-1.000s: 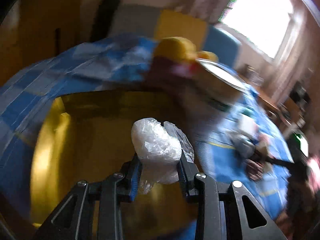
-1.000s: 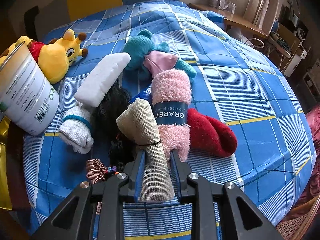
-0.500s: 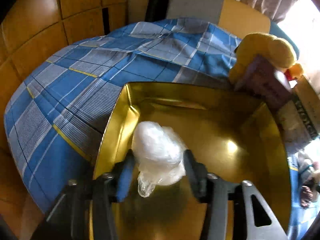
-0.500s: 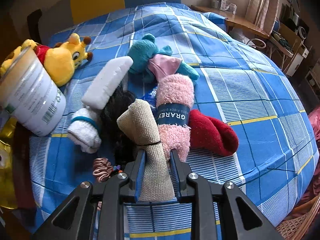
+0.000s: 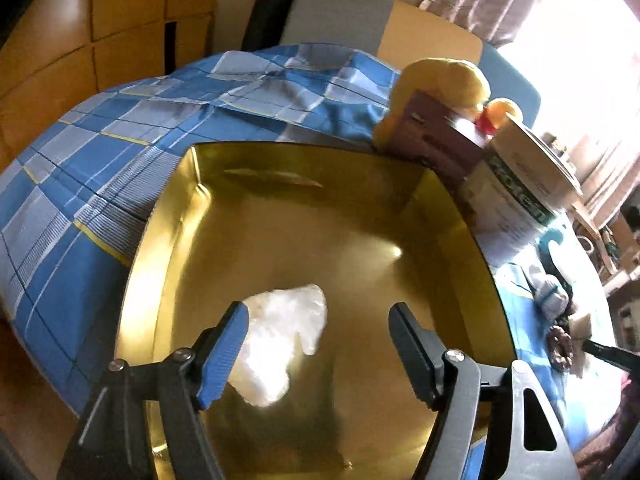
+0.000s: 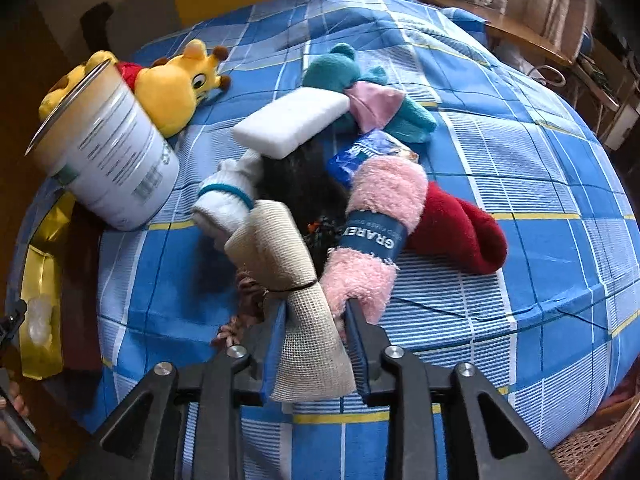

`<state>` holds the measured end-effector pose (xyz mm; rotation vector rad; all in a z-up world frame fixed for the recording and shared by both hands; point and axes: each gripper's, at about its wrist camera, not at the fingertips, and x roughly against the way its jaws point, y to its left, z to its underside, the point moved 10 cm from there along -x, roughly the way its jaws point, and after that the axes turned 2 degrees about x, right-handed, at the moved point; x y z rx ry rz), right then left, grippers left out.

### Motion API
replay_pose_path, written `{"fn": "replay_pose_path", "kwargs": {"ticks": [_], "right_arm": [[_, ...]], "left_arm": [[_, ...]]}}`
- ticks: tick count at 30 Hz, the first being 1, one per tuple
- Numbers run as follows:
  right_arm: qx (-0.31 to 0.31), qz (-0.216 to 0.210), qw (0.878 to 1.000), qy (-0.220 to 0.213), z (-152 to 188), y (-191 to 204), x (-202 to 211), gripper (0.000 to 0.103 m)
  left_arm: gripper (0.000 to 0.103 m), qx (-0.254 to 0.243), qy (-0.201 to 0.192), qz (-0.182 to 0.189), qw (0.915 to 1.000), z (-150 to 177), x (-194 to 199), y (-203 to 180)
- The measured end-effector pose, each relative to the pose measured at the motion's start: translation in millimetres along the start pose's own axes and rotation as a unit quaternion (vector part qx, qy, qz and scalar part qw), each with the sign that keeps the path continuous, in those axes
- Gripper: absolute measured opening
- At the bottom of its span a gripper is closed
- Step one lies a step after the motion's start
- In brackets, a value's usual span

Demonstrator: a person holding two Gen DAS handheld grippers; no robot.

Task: Organize soft objects
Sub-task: 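Carry the plastic bag into the gold tray and open the left gripper, then carry the beige mesh sponge into the gold tray and release it with the right gripper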

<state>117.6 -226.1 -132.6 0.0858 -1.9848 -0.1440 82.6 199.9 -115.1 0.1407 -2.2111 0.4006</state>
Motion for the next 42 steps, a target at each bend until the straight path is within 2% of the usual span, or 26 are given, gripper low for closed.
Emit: {"fn": "replay_pose_path", "kwargs": {"ticks": [3,8,13,16,19,20,21,24,29,35,42], "right_arm": [[-0.002,0.014,1.0,-0.008,-1,-9,9,0.032],[0.0,0.013,0.999,-0.031,-13,-11,23,0.036],[0.033,0.023,0.999,-0.014,-21,2,3,0.039],[0.051,0.038,0.998,0.017,-19,6,-21,0.041],[0.059,0.03,0.998,0.025,-15,12,-32,0.044],[0.061,0.03,0.997,0.027,-12,14,-32,0.036],[0.064,0.027,0.997,0.025,-12,17,-31,0.024],[0.075,0.056,0.996,0.002,-13,15,-15,0.022],[0.073,0.068,0.995,-0.025,-28,9,10,0.022],[0.073,0.096,0.992,-0.048,-77,11,21,0.022],[0.082,0.127,0.984,-0.1,-188,54,26,0.022]], "left_arm": [[0.073,-0.013,-0.005,0.005,0.9999,3,7,-7],[0.073,-0.018,-0.014,0.011,0.9997,3,15,-13],[0.073,-0.021,-0.014,0.016,0.9995,6,19,-17],[0.073,-0.022,-0.013,0.018,0.9995,7,21,-18],[0.073,-0.027,-0.016,0.018,0.9993,8,25,-19],[0.073,-0.028,-0.017,0.02,0.9993,8,26,-19],[0.073,-0.029,-0.019,0.021,0.9992,8,28,-20],[0.073,-0.033,-0.025,0.02,0.999,8,31,-20],[0.073,-0.049,-0.039,0.022,0.9978,9,39,-25],[0.073,-0.073,-0.038,0.036,0.996,17,43,-34],[0.073,-0.084,-0.042,0.045,0.9946,23,49,-35]]}}
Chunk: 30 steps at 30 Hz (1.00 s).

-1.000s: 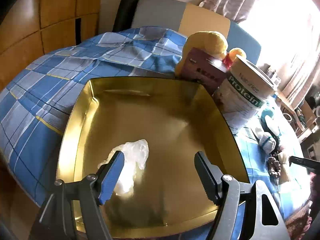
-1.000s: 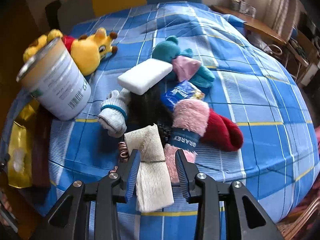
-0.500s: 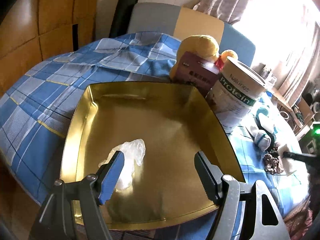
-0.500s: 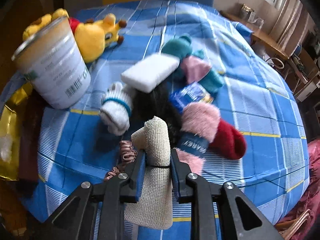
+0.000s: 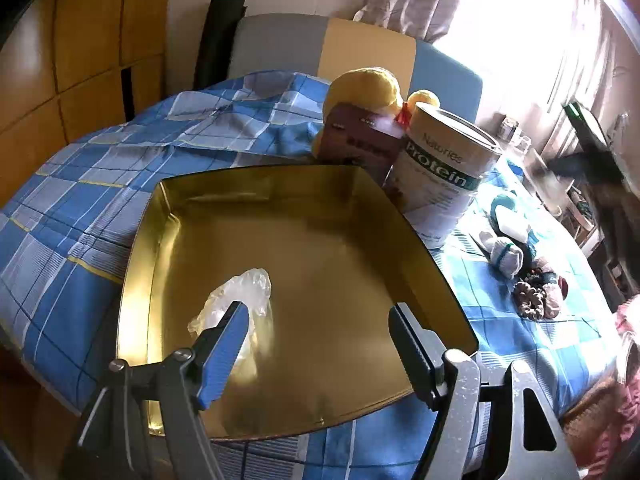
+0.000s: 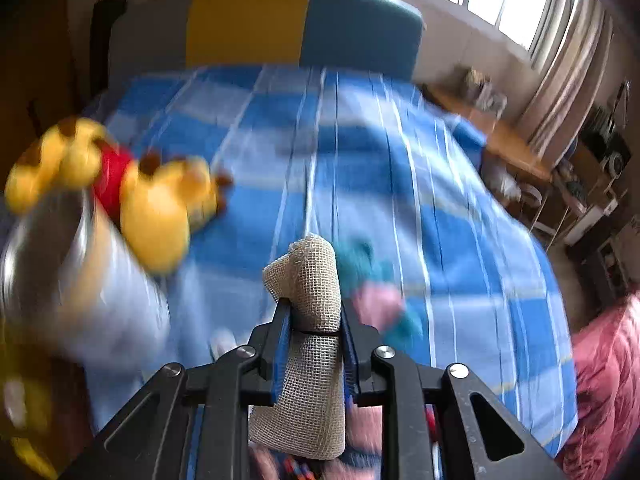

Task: Organize soft objects
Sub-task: 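Carry the beige mesh sponge into the gold tray and release it with the right gripper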

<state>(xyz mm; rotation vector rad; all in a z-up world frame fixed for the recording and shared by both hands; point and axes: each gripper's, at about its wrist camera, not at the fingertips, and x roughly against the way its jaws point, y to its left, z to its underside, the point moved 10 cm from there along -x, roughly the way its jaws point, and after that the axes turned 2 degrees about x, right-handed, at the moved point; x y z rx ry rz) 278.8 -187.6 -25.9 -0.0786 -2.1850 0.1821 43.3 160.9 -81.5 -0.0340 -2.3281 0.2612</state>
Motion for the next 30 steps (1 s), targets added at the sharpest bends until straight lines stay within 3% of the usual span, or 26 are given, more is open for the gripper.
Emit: {"fn": "replay_pose_path", "kwargs": {"ticks": [7,10,13,16,18,23,26,30], "right_arm": [[0.024,-0.007,0.997,-0.076,-121,80,19,0.022],[0.051,-0.045,0.992,-0.106,-153,137,34,0.022],[0.087,-0.122,0.981,-0.125,-162,203,58,0.022],[0.15,-0.216,0.957,-0.123,-137,272,84,0.022],[0.183,-0.251,0.944,-0.111,-110,303,95,0.022],[0.27,-0.299,0.913,-0.06,-16,360,105,0.022],[0.293,-0.3,0.907,-0.021,36,377,93,0.022],[0.286,-0.281,0.916,0.023,80,384,56,0.022]], "left_arm": [[0.073,-0.001,-0.005,0.001,1.0,-1,5,5],[0.073,0.002,-0.004,-0.001,1.0,-1,4,9],[0.073,0.008,-0.001,-0.006,0.9999,0,3,16],[0.073,0.019,-0.001,-0.013,0.9997,0,4,26],[0.073,0.028,-0.004,-0.024,0.9993,-1,6,35],[0.073,0.055,-0.019,-0.053,0.9969,-5,16,60],[0.073,0.075,-0.018,-0.077,0.994,-3,18,76],[0.073,0.094,-0.016,-0.105,0.9899,0,24,93]]}}
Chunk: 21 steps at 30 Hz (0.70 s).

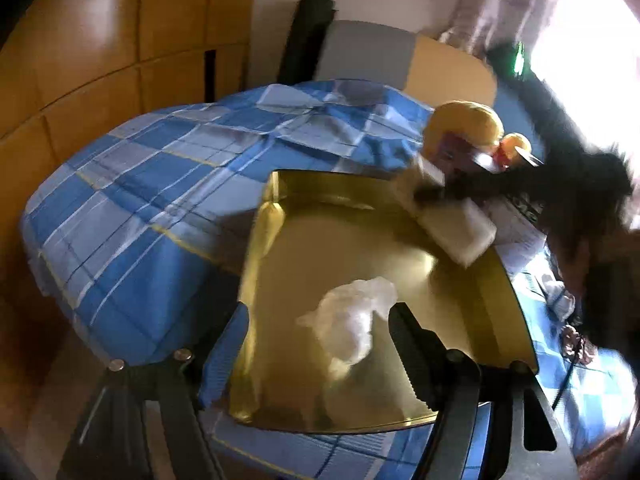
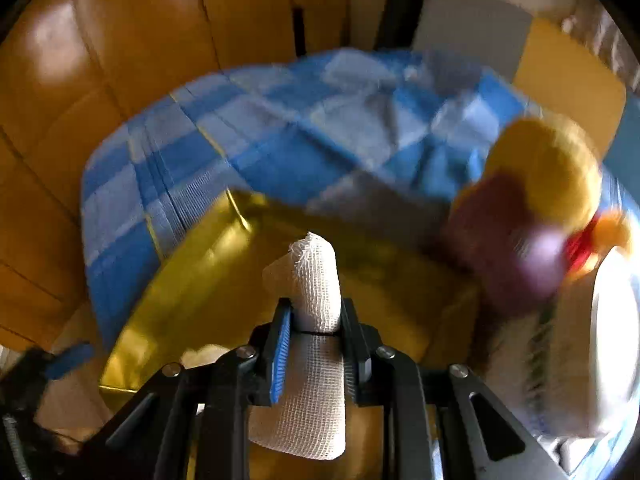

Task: Organize soft objects
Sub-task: 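Carry the beige mesh sponge into the gold tray and release it with the right gripper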

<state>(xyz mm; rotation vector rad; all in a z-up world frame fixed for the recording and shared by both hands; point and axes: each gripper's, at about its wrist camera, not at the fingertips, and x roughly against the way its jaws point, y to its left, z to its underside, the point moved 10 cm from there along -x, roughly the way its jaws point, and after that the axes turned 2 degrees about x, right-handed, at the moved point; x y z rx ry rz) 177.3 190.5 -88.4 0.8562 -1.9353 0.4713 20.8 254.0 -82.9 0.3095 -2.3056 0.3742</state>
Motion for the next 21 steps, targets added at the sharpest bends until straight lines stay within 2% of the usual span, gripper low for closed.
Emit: {"fn": "replay_pose_path", "kwargs": {"ticks": [2,5,11,13,16,19,21], "right_arm": [[-0.01,0.017,1.0,0.018,17,1,-19,0.022],[-0.039,0.025,0.998,0.032,30,-4,-41,0.022],[-0.068,0.031,0.997,0.022,35,-3,-52,0.024],[-0.067,0.032,0.997,0.021,35,-2,-54,0.029],[-0.066,0.035,0.997,0.014,31,-1,-49,0.041],[-0.055,0.052,0.997,-0.013,25,0,-34,0.047],[-0.052,0.053,0.997,-0.028,22,1,-24,0.064]], "left_arm": [[0.079,-0.001,-0.006,-0.02,0.9998,0,4,7],[0.081,0.0,-0.016,-0.036,0.9992,-1,11,15],[0.081,-0.002,-0.019,-0.046,0.9987,-1,14,19],[0.082,-0.003,-0.02,-0.046,0.9987,0,15,18],[0.084,-0.005,-0.02,-0.044,0.9988,0,17,16],[0.084,-0.011,-0.02,-0.037,0.9991,2,19,10],[0.084,-0.017,-0.02,-0.035,0.9991,4,20,6]]}}
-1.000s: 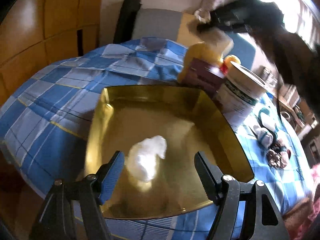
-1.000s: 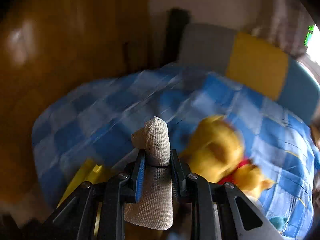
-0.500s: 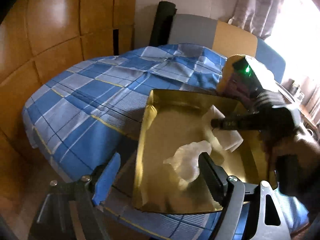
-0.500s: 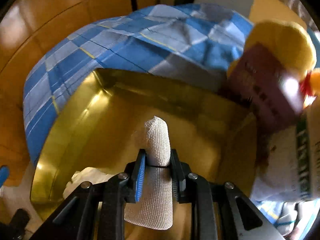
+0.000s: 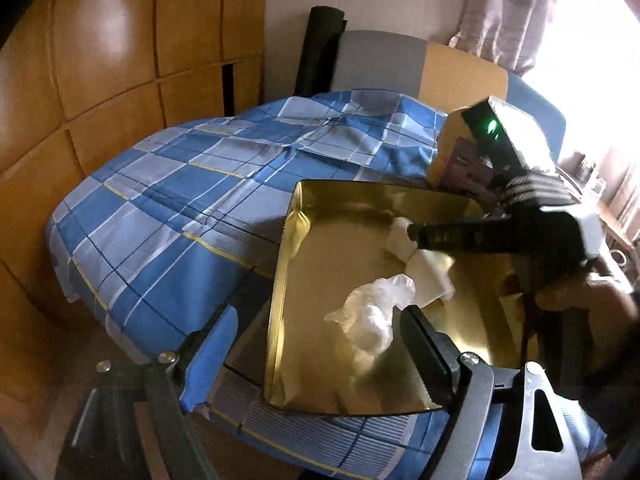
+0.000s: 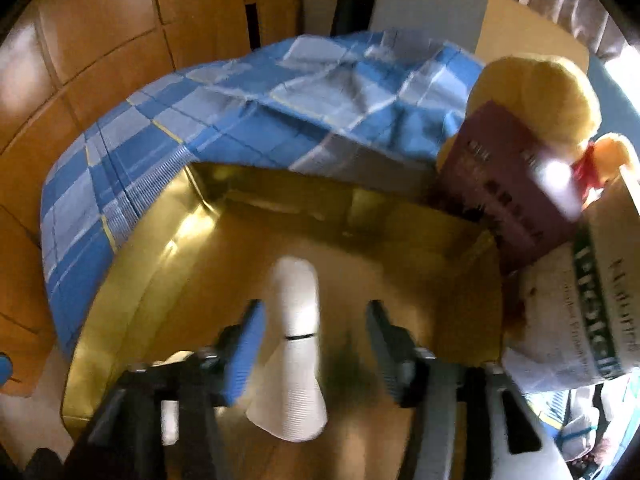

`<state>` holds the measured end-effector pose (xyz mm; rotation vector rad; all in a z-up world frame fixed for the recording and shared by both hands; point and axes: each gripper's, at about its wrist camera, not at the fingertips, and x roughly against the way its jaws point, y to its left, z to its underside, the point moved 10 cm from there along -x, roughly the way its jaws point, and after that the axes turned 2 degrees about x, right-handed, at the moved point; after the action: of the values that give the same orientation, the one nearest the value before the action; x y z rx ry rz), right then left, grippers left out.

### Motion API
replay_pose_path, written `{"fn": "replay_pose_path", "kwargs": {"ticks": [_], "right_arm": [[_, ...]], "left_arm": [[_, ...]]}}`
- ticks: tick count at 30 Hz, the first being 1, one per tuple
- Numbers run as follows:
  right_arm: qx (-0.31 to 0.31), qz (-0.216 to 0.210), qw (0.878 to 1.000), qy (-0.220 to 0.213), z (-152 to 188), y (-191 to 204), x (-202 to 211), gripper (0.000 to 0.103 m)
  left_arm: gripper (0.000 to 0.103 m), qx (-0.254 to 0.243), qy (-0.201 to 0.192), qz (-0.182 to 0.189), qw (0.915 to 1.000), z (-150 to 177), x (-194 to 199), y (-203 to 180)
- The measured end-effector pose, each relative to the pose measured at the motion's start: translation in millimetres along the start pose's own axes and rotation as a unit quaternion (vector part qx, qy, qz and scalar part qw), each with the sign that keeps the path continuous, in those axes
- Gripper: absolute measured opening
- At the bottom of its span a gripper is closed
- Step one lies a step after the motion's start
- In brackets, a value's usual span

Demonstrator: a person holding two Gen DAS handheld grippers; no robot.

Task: Organize soft objects
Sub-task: 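Carry the beige mesh sponge into the gold tray and release it with the right gripper, then move both grippers back toward the pile of soft items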

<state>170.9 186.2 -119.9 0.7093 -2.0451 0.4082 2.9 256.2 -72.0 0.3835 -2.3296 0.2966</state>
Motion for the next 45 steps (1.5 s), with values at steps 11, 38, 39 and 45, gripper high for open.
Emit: {"fn": "replay_pose_path", "kwargs": {"ticks": [11,38,39,45], "right_arm": [[0.019,0.052,0.996,-0.074,15,-21,60,0.067],[-0.116,0.197,0.959,-0.166,123,-214,191,0.067],[-0.126,0.204,0.956,-0.167,128,-224,195,0.067],[-0.186,0.24,0.938,-0.166,156,-284,208,0.067]], "left_arm": [[0.084,-0.015,0.016,0.015,0.9997,10,-4,-16],[0.088,-0.135,-0.008,0.019,0.9906,16,12,-89],[0.088,-0.14,-0.009,0.02,0.9899,17,12,-92],[0.088,-0.174,-0.009,0.031,0.9842,21,15,-119]]}}
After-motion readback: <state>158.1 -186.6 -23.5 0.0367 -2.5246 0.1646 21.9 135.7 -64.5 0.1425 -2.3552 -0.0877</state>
